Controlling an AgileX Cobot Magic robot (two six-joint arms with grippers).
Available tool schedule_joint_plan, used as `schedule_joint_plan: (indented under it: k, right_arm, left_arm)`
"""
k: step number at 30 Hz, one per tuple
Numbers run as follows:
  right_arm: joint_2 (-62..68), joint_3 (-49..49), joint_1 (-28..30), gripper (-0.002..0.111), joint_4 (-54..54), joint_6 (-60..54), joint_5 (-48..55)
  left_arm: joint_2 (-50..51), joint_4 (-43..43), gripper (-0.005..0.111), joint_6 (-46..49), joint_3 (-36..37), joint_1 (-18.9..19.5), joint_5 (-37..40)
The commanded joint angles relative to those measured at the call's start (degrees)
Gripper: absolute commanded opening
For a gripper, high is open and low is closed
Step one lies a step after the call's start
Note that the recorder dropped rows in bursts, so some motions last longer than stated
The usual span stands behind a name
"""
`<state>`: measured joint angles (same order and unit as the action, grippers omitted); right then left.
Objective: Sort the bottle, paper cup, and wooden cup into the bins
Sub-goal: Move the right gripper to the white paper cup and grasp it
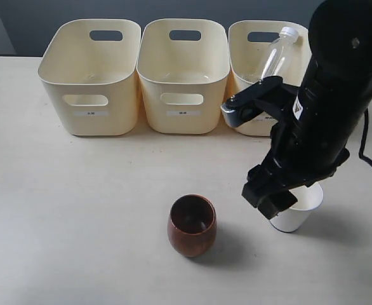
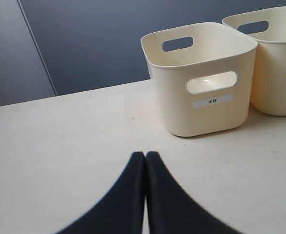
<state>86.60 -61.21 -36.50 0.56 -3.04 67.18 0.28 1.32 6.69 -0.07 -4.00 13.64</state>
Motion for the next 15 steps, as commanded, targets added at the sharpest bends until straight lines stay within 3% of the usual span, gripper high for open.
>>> schedule_joint_plan:
  k: [1, 15]
  right_arm:
    - [-0.06, 1.61, -0.13, 0.072, -1.43, 0.08, -3.92]
    - [6.34, 2.10, -0.13, 0.072, -2.70, -0.42, -9.06]
  left_arm:
    - [-0.28, -0.18, 0.000, -0.11, 0.07, -0.20, 0.09]
    - [-0.28, -0.18, 0.000, -0.11, 0.07, -0.20, 0.09]
